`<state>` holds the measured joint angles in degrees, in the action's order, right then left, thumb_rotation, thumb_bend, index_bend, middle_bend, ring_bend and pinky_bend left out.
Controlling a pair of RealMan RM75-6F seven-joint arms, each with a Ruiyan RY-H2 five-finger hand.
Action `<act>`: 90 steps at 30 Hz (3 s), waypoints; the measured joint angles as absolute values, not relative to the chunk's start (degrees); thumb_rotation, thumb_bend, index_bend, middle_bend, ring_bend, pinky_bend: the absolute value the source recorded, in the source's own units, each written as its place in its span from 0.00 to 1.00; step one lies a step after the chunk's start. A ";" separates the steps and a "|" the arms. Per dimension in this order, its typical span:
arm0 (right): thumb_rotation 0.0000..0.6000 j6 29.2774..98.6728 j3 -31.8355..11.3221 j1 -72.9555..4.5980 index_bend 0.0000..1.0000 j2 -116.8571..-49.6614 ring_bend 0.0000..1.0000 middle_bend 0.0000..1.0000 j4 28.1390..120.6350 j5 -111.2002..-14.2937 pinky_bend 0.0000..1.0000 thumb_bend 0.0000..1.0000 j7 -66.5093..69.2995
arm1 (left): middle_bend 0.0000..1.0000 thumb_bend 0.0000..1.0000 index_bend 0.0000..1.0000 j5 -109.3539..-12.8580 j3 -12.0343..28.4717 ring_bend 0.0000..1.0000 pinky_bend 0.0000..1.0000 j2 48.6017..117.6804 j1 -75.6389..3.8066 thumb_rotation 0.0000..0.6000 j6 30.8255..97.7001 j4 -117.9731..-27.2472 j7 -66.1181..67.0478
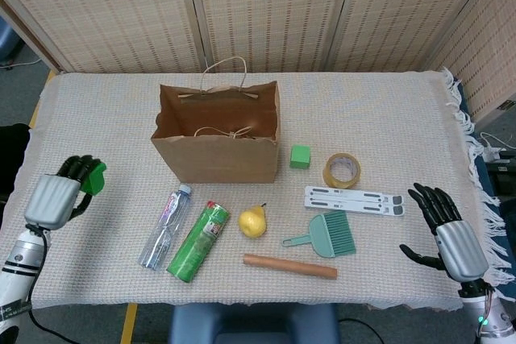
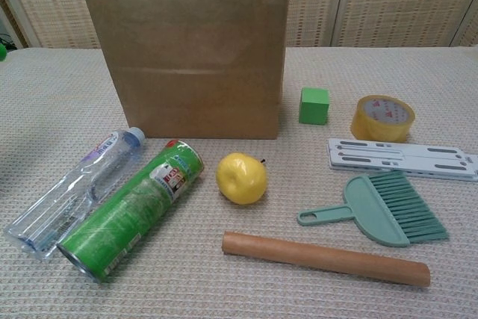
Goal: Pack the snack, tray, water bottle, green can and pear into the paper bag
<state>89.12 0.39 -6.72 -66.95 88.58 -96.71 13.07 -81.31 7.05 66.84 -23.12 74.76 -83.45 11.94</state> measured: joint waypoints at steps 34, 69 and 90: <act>1.00 85.79 0.19 -7.36 0.00 -65.57 0.00 0.00 90.46 -94.11 0.00 0.06 14.03 | 0.60 0.60 0.59 -44.86 30.70 0.53 0.67 85.93 -54.31 1.00 66.59 -92.29 16.52; 1.00 85.88 0.36 -6.99 0.00 -65.24 0.00 0.00 90.65 -94.55 0.00 0.06 12.93 | 0.13 0.46 0.18 -51.79 24.69 0.09 0.29 67.98 -41.99 1.00 66.96 -106.87 8.33; 1.00 85.46 0.80 -6.94 0.00 -65.29 0.00 0.00 91.11 -95.03 0.00 0.06 11.80 | 0.05 0.42 0.06 -93.50 4.43 0.02 0.20 58.66 -24.83 1.00 71.16 -89.64 -6.79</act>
